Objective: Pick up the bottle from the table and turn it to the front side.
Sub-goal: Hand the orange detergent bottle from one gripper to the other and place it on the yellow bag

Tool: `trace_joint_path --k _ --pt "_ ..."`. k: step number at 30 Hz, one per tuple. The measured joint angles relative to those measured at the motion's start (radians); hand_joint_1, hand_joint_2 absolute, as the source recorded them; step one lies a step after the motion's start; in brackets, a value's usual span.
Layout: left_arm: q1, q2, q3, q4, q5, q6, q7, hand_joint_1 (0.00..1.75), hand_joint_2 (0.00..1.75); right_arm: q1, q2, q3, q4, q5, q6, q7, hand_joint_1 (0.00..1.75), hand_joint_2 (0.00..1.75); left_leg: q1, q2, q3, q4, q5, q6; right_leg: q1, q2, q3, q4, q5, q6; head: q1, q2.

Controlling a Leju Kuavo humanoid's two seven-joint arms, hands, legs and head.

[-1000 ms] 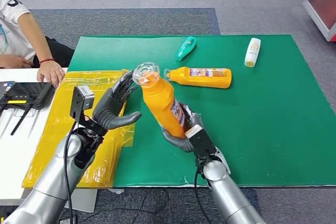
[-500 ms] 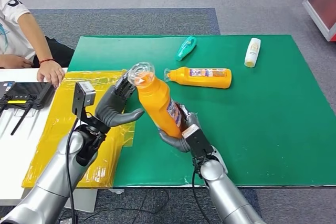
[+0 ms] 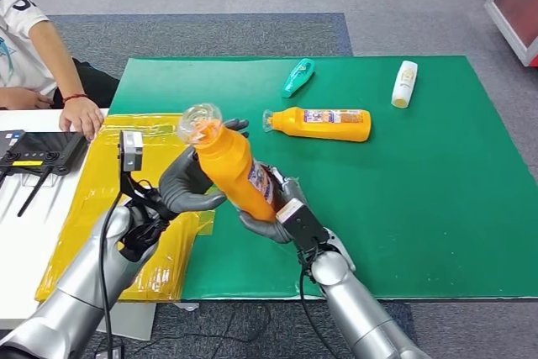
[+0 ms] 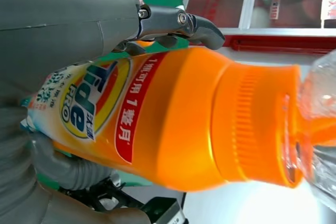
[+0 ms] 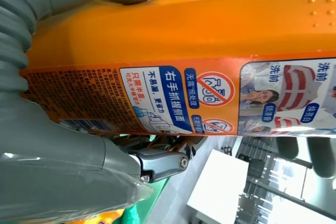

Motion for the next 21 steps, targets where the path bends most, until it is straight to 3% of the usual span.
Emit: trace_joint_path --k 11,21 --pt "-0.001 0.012 -0.002 0.016 0.000 0.010 0.000 0.00 1.75 -0.003 0.000 0.002 0.008 -0.005 0.002 0.006 1.75 1.75 0.000 0.000 0.000 0.000 0.000 0.000 0.000 0.000 0.000 0.000 0.000 0.000 0.000 0.000" --pt "0.004 0.018 0.004 0.020 -0.029 0.035 -0.011 0.00 1.75 -0.010 0.001 0.031 0.018 0.011 0.025 0.073 1.75 1.75 0.000 0.000 0.000 0.000 0.000 0.000 0.000 0.000 0.000 0.000 0.000 0.000 0.000 0.000"
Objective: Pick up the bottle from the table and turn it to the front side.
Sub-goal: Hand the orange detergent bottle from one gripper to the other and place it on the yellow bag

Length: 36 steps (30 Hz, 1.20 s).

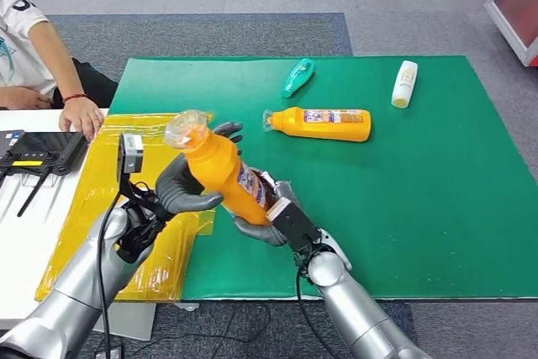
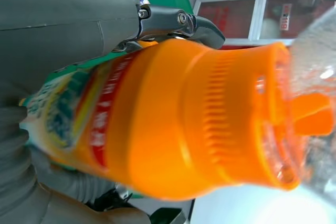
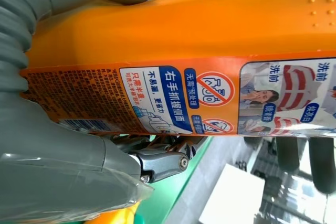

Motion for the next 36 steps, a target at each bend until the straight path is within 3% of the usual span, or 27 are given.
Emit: trace_joint_path --k 17,18,21,22,36 --pt "0.009 0.000 0.008 0.006 -0.014 0.003 -0.011 0.00 1.75 -0.010 0.008 0.046 0.028 0.014 0.004 0.024 1.75 1.75 0.000 0.000 0.000 0.000 0.000 0.000 0.000 0.000 0.000 0.000 0.000 0.000 0.000 0.000" --pt "0.010 0.000 0.009 0.007 -0.015 0.003 -0.012 0.22 1.75 -0.011 0.008 0.046 0.030 0.014 0.004 0.025 1.75 1.75 0.000 0.000 0.000 0.000 0.000 0.000 0.000 0.000 0.000 0.000 0.000 0.000 0.000 0.000" --pt "0.013 0.000 0.014 0.007 -0.019 0.004 -0.015 1.53 1.75 -0.013 0.008 0.046 0.034 0.014 0.004 0.026 1.73 1.75 0.000 0.000 0.000 0.000 0.000 0.000 0.000 0.000 0.000 0.000 0.000 0.000 0.000 0.000" --pt "0.014 0.000 0.016 0.007 -0.021 0.004 -0.016 1.75 1.75 -0.014 0.008 0.046 0.035 0.014 0.003 0.027 1.72 1.75 0.000 0.000 0.000 0.000 0.000 0.000 0.000 0.000 0.000 0.000 0.000 0.000 0.000 0.000" --pt "0.024 -0.002 0.026 0.008 -0.047 0.021 -0.027 1.75 1.75 -0.016 0.010 0.048 0.040 0.014 -0.002 0.030 1.68 1.75 0.000 0.000 0.000 0.000 0.000 0.000 0.000 0.000 0.000 0.000 0.000 0.000 0.000 0.000"
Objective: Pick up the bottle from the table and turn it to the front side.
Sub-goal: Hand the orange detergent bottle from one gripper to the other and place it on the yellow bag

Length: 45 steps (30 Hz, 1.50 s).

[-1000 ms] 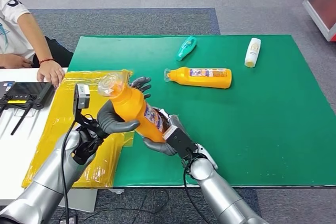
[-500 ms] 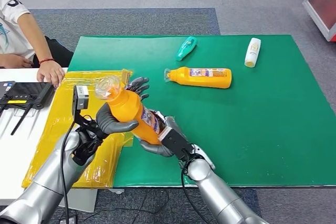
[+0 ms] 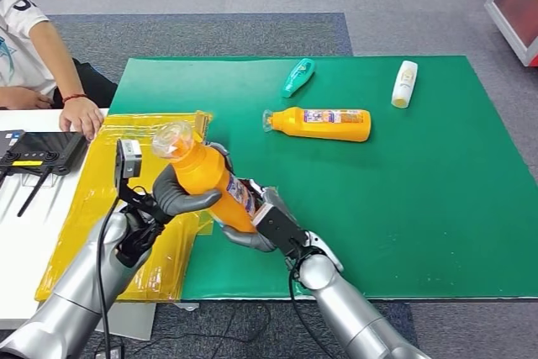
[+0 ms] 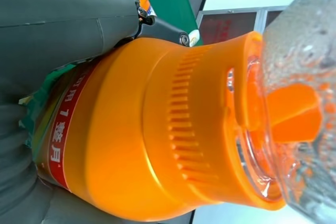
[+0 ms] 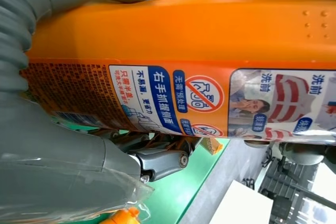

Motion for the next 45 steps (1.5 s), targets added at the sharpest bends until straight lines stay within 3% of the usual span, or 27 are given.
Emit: trace_joint_path --k 2,3,6,7,30,33,35,39,45 --pt "0.001 -0.002 0.001 0.000 -0.002 0.001 -0.003 1.75 1.75 0.000 0.000 0.001 0.000 0.000 0.000 0.000 1.61 1.75 0.000 0.000 0.000 0.000 0.000 0.000 0.000 0.000 0.000 0.000 0.000 0.000 0.000 0.000" --pt "0.002 -0.003 0.002 0.000 -0.003 0.001 -0.004 1.75 1.75 0.001 0.001 0.001 0.000 -0.001 0.000 0.000 1.28 1.75 0.000 0.000 0.000 0.000 0.000 0.000 0.000 0.000 0.000 0.000 0.000 0.000 0.000 0.000" --pt "0.003 -0.003 0.004 0.000 -0.008 0.003 -0.007 1.75 1.75 0.001 0.001 0.002 0.000 -0.001 -0.001 0.000 0.10 1.75 0.000 0.000 0.000 0.000 0.000 0.000 0.000 0.000 0.000 0.000 0.000 0.000 0.000 0.000" --pt "0.004 -0.004 0.005 0.000 -0.009 0.004 -0.007 1.75 1.75 0.001 0.001 0.002 0.000 -0.001 -0.001 0.000 0.00 1.75 0.000 0.000 0.000 0.000 0.000 0.000 0.000 0.000 0.000 0.000 0.000 0.000 0.000 0.000" --pt "0.047 0.009 0.025 -0.004 -0.127 0.057 -0.036 1.75 1.75 -0.001 0.001 -0.003 0.000 -0.026 -0.002 -0.001 0.00 1.75 0.000 0.000 0.000 0.000 0.000 0.000 0.000 0.000 0.000 0.000 0.000 0.000 0.000 0.000" --pt "0.054 0.018 0.022 -0.023 -0.255 0.136 -0.050 1.75 1.75 0.003 0.000 -0.017 -0.002 -0.059 -0.003 -0.001 0.00 1.75 0.000 0.000 0.000 0.000 0.000 0.000 0.000 0.000 -0.001 0.000 0.000 0.000 0.000 0.000" --pt "0.056 0.031 0.011 -0.045 -0.450 0.255 -0.032 1.75 1.75 0.011 -0.003 -0.040 -0.008 -0.093 0.002 -0.001 0.00 1.75 0.000 0.000 0.000 0.000 0.000 0.000 0.000 0.000 -0.001 0.000 0.000 0.000 0.000 0.000" --pt "0.041 0.065 -0.045 -0.087 -0.901 0.470 0.109 1.75 1.75 0.053 -0.021 -0.123 -0.037 -0.119 0.033 0.000 0.00 1.75 0.000 0.000 0.000 0.000 0.000 0.000 0.000 0.000 -0.001 0.000 0.000 0.000 0.000 0.000" --pt "0.019 0.081 -0.109 -0.107 -1.050 0.518 0.185 1.75 1.75 0.084 -0.028 -0.186 -0.058 -0.091 0.053 0.001 0.00 1.75 0.000 0.001 0.000 0.000 0.000 0.000 0.000 0.000 -0.001 0.000 0.000 0.000 0.000 0.000"
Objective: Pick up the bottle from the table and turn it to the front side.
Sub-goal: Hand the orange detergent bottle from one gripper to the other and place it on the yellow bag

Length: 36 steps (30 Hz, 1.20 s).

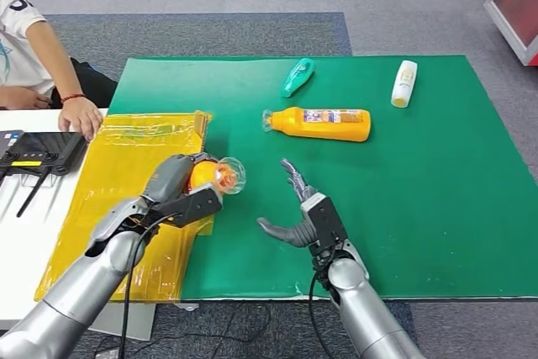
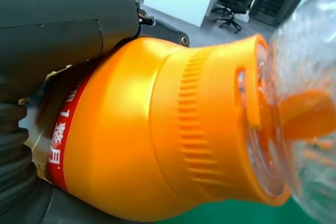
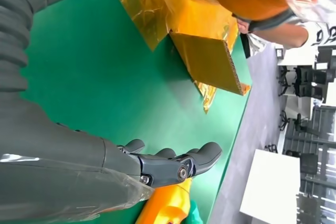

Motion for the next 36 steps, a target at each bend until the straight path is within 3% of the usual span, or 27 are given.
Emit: trace_joint_path --k 6,10,13,18,23,27,36 --pt "-0.010 0.002 -0.032 -0.003 -0.083 0.032 0.046 1.75 1.75 0.008 0.000 -0.016 -0.001 0.027 -0.001 0.005 0.00 1.75 0.000 0.000 0.000 0.000 0.000 0.000 0.000 0.000 0.000 0.000 0.000 0.000 0.000 0.000" --pt "-0.018 0.002 -0.044 -0.002 -0.068 0.006 0.044 1.75 1.75 0.011 0.000 -0.021 -0.001 0.036 -0.002 0.008 0.00 1.75 0.000 0.000 0.000 0.000 0.000 0.000 0.000 0.000 0.000 0.000 0.000 0.000 0.000 0.000" --pt "-0.028 0.006 -0.046 -0.001 0.038 -0.092 -0.001 1.75 1.75 0.011 0.002 -0.022 -0.001 0.040 -0.002 0.010 0.00 1.75 0.000 0.000 0.000 0.000 0.000 0.000 0.000 0.000 0.000 0.000 0.000 0.000 0.000 0.000" --pt "-0.052 0.035 -0.046 0.014 0.349 -0.340 -0.103 1.75 1.75 0.000 0.006 -0.020 0.006 0.041 0.001 0.010 0.00 1.75 0.000 0.000 0.000 0.000 0.000 0.000 0.000 0.000 0.000 0.000 0.000 0.000 0.000 0.000" --pt "-0.068 0.072 -0.040 0.074 0.643 -0.508 -0.118 1.75 1.75 -0.038 0.017 0.003 0.026 0.026 0.003 0.010 0.00 1.75 0.000 0.001 0.000 0.000 0.001 -0.001 0.000 0.000 0.000 0.000 0.000 0.000 0.000 0.000" --pt "-0.090 0.091 -0.039 0.123 0.688 -0.513 -0.105 1.75 1.75 -0.060 0.020 0.026 0.039 0.013 -0.002 0.015 0.00 1.75 0.000 0.000 0.000 0.000 0.001 -0.001 0.001 0.000 0.000 0.000 0.001 0.000 0.000 0.000" --pt "-0.206 0.104 -0.077 0.239 0.605 -0.448 -0.045 1.75 1.75 -0.073 0.020 0.047 0.058 -0.002 -0.020 0.019 0.00 1.75 0.001 0.000 0.002 0.000 0.003 -0.002 0.000 0.000 0.001 0.000 0.003 -0.002 0.000 0.000"
